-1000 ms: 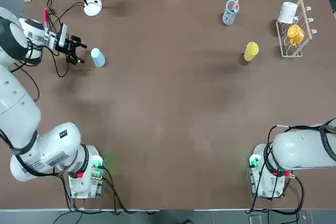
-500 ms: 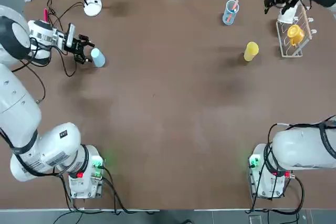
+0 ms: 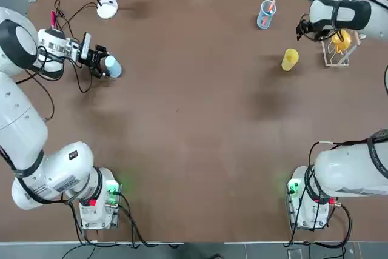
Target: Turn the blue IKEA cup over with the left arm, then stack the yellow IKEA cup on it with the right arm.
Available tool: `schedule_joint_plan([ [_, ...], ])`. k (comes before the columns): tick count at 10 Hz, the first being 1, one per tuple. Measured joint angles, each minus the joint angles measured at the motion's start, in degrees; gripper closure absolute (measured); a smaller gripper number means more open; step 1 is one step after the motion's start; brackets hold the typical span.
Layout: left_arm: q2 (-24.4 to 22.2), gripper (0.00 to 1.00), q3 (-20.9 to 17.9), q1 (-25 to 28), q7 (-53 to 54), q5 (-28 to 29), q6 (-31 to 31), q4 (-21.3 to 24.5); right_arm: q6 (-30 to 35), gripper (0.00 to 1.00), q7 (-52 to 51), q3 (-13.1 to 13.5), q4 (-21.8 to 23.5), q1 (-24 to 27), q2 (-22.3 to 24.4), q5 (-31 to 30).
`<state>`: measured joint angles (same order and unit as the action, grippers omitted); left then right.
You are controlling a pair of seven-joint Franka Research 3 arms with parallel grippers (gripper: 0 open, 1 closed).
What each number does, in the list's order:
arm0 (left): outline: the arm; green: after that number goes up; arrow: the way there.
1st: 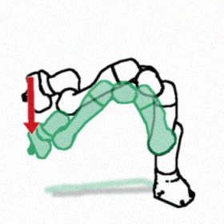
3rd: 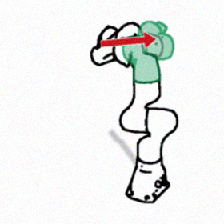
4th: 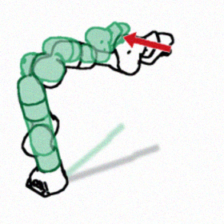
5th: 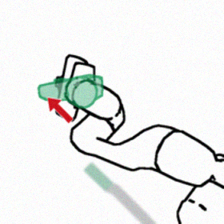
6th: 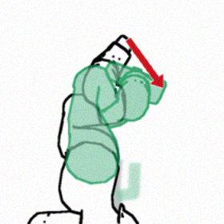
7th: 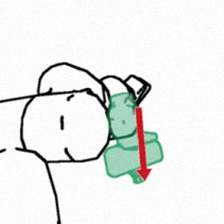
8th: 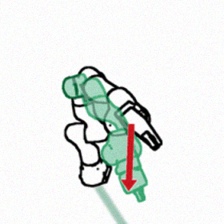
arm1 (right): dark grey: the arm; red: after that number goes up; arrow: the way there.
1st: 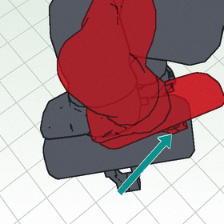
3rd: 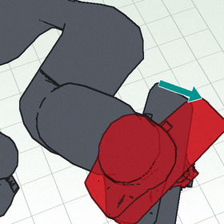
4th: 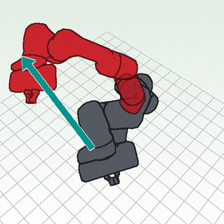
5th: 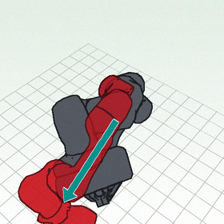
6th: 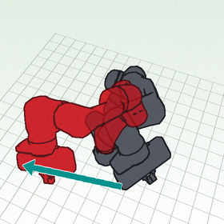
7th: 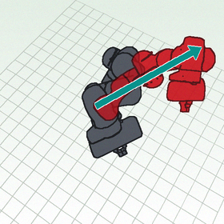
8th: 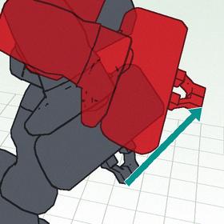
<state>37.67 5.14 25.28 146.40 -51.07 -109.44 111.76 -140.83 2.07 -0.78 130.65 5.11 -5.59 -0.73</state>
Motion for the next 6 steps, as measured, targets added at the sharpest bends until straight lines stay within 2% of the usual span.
schedule_joint_plan([
  [6,0.9,0.01,1.5,-0.6,0.0,-1.2,-2.0,0.1,-4.7,0.0,0.0,0.0,3.6,0.1,-3.4,0.0],
])
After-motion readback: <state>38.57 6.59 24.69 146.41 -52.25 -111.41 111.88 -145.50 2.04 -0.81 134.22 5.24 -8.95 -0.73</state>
